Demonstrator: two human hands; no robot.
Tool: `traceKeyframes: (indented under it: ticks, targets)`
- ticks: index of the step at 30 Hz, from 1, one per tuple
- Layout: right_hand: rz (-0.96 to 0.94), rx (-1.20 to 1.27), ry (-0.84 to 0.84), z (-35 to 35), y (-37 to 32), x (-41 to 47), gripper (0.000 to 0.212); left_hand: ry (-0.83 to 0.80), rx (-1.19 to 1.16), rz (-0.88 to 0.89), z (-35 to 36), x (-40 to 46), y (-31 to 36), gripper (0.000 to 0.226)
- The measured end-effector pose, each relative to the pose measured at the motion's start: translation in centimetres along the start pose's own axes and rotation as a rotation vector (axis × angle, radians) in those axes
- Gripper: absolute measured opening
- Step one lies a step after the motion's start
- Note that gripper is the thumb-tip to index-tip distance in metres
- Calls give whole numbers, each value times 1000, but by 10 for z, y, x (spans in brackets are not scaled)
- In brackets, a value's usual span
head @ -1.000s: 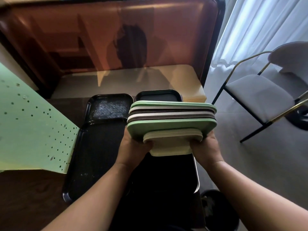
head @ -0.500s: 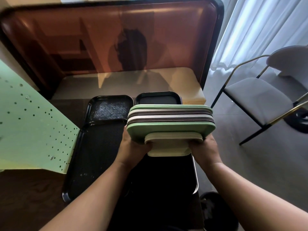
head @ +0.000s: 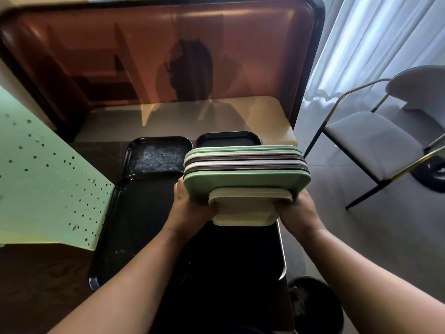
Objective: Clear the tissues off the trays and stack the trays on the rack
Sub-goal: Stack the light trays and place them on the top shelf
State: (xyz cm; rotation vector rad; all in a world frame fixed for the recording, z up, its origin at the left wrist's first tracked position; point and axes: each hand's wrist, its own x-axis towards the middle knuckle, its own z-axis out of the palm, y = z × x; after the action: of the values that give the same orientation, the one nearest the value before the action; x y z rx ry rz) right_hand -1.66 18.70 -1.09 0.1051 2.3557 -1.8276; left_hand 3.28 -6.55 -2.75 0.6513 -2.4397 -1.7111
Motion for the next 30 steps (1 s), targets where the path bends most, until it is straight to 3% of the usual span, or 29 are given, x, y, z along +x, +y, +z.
traceKeyframes:
  ticks: [7,11,14,18,25,30]
  targets:
    - [-19,-21,26,2,1,5,43,-54,-70,-4,0,0,0,96]
    - [-8,-51,42,1,-3,10,42,-90,-89,2,-1,4,2,86]
    - [12,-90,45,1,1,14,59,-124,-86,5,-2,7,5,81]
    - [44,-102,48,3,-4,14,66,-120,-90,16,-3,9,9,75]
    - [46,-42,50,3,-9,14,62,-89,-50,28,-1,12,8,65]
    - [219,1,20,3,-39,44,54,-124,-31,-6,-9,30,48,48]
